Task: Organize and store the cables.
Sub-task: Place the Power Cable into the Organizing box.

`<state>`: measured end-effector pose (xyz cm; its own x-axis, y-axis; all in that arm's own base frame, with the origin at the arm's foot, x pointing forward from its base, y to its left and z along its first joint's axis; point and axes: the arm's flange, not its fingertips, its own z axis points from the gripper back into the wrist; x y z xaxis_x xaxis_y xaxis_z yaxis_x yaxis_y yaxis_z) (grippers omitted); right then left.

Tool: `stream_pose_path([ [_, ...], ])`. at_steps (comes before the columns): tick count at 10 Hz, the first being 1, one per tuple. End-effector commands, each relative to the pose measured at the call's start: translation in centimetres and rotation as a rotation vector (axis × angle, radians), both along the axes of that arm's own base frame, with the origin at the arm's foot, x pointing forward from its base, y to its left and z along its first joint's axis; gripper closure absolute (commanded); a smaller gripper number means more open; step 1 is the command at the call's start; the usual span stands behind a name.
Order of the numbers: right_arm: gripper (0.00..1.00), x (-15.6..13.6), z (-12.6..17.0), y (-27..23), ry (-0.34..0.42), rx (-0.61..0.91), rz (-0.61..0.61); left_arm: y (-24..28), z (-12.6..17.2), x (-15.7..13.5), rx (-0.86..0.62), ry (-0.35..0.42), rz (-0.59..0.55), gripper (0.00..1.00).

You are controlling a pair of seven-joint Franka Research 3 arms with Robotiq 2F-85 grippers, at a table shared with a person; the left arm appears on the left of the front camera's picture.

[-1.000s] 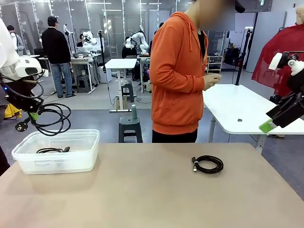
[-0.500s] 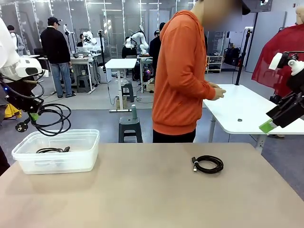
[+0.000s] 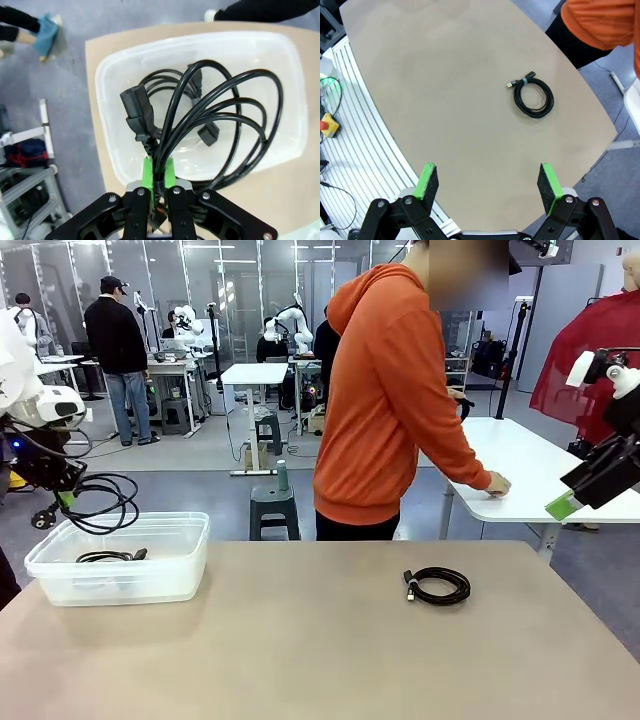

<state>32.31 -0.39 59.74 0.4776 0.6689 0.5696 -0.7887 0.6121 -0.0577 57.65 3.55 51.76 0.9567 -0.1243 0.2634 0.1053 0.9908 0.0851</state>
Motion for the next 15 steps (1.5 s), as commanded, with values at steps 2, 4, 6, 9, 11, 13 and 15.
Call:
stream_pose_path([
  [2, 0.00, 0.0, -0.1, -0.1, 0.002, 0.001, -0.007, 1.2, -3.1, 3.9, -0.024, 0.037, 0.049, 0.90],
  [4, 0.00, 0.0, -0.1, -0.1, 0.002, 0.001, -0.007, 2.0, -5.4, 4.5, -0.033, 0.099, 0.067, 0.90],
  [6, 0.00, 0.0, -0.1, -0.1, 0.002, 0.001, -0.007, 2.5, -8.2, 6.0, -0.065, 0.129, 0.043, 0.90],
  [9, 0.00, 0.0, -0.1, -0.1, 0.002, 0.001, -0.007, 2.4, -10.9, 6.5, -0.058, 0.207, 0.043, 0.77],
  [11, 0.00, 0.0, -0.1, -0.1, 0.002, 0.001, -0.007, 2.4, -10.2, 5.9, -0.049, 0.201, 0.046, 0.51],
  [13, 0.00, 0.0, -0.1, -0.1, 0.002, 0.001, -0.007, 2.4, -9.8, 5.6, -0.051, 0.194, 0.044, 0.25],
  [15, 0.00, 0.0, -0.1, -0.1, 0.002, 0.001, -0.007, 2.5, -9.4, 5.2, -0.057, 0.189, 0.041, 0.00],
])
